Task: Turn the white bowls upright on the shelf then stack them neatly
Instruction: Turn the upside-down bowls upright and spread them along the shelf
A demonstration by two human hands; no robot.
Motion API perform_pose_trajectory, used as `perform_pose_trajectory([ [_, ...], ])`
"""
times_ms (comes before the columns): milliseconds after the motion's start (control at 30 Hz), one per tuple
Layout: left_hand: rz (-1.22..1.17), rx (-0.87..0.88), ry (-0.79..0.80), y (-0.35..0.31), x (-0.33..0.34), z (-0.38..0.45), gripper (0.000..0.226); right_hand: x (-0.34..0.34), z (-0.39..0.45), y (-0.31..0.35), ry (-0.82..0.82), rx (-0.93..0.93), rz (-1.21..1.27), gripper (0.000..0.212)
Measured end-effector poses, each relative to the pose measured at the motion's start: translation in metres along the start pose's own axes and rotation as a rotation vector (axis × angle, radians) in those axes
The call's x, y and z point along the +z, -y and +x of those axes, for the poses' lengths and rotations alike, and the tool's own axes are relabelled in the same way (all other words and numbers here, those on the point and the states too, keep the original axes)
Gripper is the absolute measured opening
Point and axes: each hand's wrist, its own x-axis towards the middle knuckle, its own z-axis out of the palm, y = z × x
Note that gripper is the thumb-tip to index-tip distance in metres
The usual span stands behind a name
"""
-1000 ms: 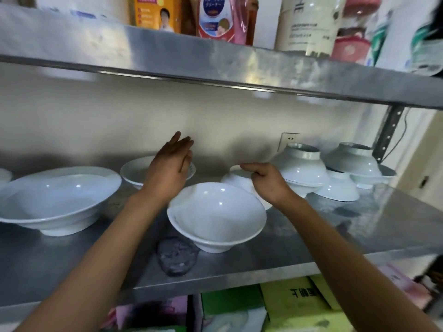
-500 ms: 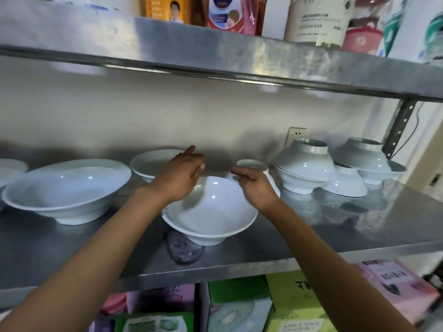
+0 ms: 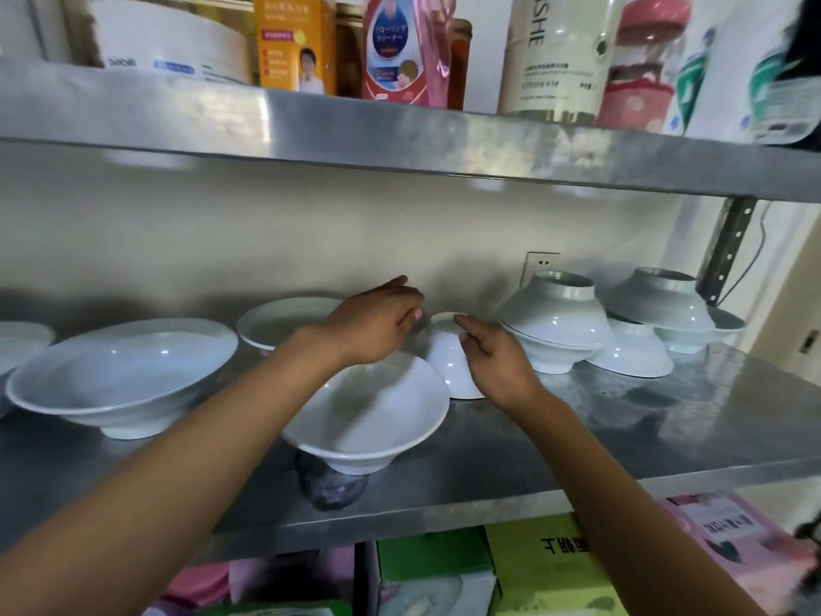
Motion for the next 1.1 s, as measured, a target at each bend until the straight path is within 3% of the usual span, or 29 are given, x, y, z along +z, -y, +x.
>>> perform_pose_trajectory([
  [167, 0.038, 0.013, 0.116, -0.033, 0.007, 0.029, 0.019, -0.022, -0.013, -0.018, -0.050, 0.015, 0.051, 0.036],
  [300, 0.086, -0.047, 0.229, -0.052, 0.014, 0.048, 0.042, -0.031, -0.017, -0.039, -0.060, 0.008, 0.073, 0.035],
  [467, 0.124, -0.116, 0.329, -0.063, 0.028, 0.070, 0.045, -0.047, -0.014, -0.056, -0.084, -0.004, 0.091, 0.038],
  [567, 0.166, -0.129, 0.370, -0.063, 0.042, 0.078, 0.030, -0.051, -0.013, -0.062, -0.068, -0.014, 0.096, 0.040],
  [667, 0.170, -0.111, 0.359, -0.066, 0.051, 0.079, 0.016, -0.049, -0.009, -0.067, -0.055, -0.006, 0.130, 0.041],
  [867, 0.154, -0.124, 0.299, -0.066, 0.062, 0.081, 0.025, -0.038, -0.012, -0.085, 0.008, 0.029, 0.160, 0.047],
  [1100, 0.150, -0.223, 0.290, -0.057, 0.056, 0.082, 0.022, -0.039, -0.019, -0.085, 0.013, 0.075, 0.119, 0.027],
])
